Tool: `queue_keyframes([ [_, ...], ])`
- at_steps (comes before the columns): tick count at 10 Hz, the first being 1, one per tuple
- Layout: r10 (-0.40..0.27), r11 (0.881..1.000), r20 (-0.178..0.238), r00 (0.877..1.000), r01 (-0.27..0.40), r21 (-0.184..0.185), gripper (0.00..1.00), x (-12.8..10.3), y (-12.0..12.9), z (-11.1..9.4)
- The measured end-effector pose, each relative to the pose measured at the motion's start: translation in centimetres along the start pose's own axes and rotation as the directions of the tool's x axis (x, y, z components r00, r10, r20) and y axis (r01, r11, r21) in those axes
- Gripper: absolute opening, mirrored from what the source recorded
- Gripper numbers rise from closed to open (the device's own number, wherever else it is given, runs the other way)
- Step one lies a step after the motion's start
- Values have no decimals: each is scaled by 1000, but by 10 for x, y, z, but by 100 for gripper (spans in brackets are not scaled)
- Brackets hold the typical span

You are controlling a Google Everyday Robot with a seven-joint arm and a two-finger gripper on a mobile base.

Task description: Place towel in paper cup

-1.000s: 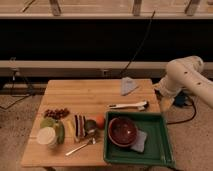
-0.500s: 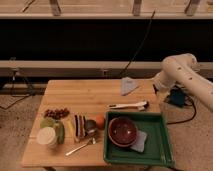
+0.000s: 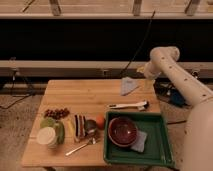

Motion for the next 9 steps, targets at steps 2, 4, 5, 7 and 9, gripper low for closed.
queue_keyframes([
  [2, -18, 1000, 16, 1000, 18, 3, 76, -10, -18, 40],
  [4, -42, 999, 24, 999, 42, -6, 76, -26, -28, 74],
  [5, -71, 997, 21, 997, 71, -18, 76, -36, -35, 91],
  [7, -100, 994, 19, 995, 101, -34, 76, -45, -40, 104],
  [9, -133, 989, -4, 991, 133, -68, 76, -45, -38, 113],
])
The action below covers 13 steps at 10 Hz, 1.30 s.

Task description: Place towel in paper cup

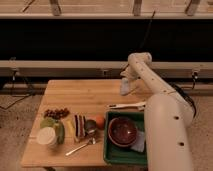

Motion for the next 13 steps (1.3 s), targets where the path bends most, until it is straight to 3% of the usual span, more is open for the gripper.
queue_keyframes([
  [4, -22, 998, -34, 999, 19, -65, 76, 12, 16, 10],
  [9, -59, 993, -23, 998, 56, -107, 76, -1, 25, 23],
  [11, -76, 991, -19, 997, 74, -115, 68, -4, 26, 24],
  [13, -97, 988, -17, 995, 94, -121, 46, -9, 24, 25],
])
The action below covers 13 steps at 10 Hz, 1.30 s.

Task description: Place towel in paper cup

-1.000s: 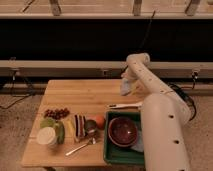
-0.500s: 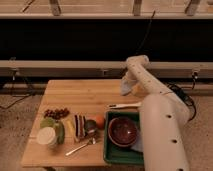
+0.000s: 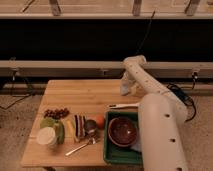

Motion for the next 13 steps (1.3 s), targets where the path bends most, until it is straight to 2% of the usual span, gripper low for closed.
queue_keyframes([
  [3, -1, 1000, 0, 1000, 1, 2, 16, 0, -1, -2],
  [5, -3, 1000, 2, 1000, 3, 1, 2, -2, -2, -3],
  [6, -12, 1000, -1, 1000, 12, 2, 0, -4, -3, -4],
  [7, -38, 999, -24, 999, 38, 11, 0, -1, -2, -15],
  [10, -75, 997, -51, 996, 77, 29, 0, 0, 1, -36],
  [12, -77, 996, -48, 996, 79, 51, 0, 0, 6, -50],
  [13, -87, 994, -34, 996, 89, 68, 0, -6, 13, -65],
])
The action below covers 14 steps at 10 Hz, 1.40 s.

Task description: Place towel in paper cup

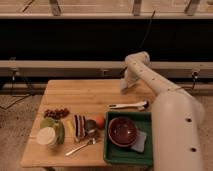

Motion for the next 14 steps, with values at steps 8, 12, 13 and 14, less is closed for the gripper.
queue_keyframes([
  [8, -229, 956, 174, 958, 187, 226, 0, -131, 42, -138],
  [12, -354, 917, 265, 897, 276, 289, 0, -181, 40, -155],
  [13, -353, 917, 265, 897, 275, 289, 0, -181, 41, -155],
  [14, -352, 917, 264, 898, 274, 289, 0, -180, 41, -155],
])
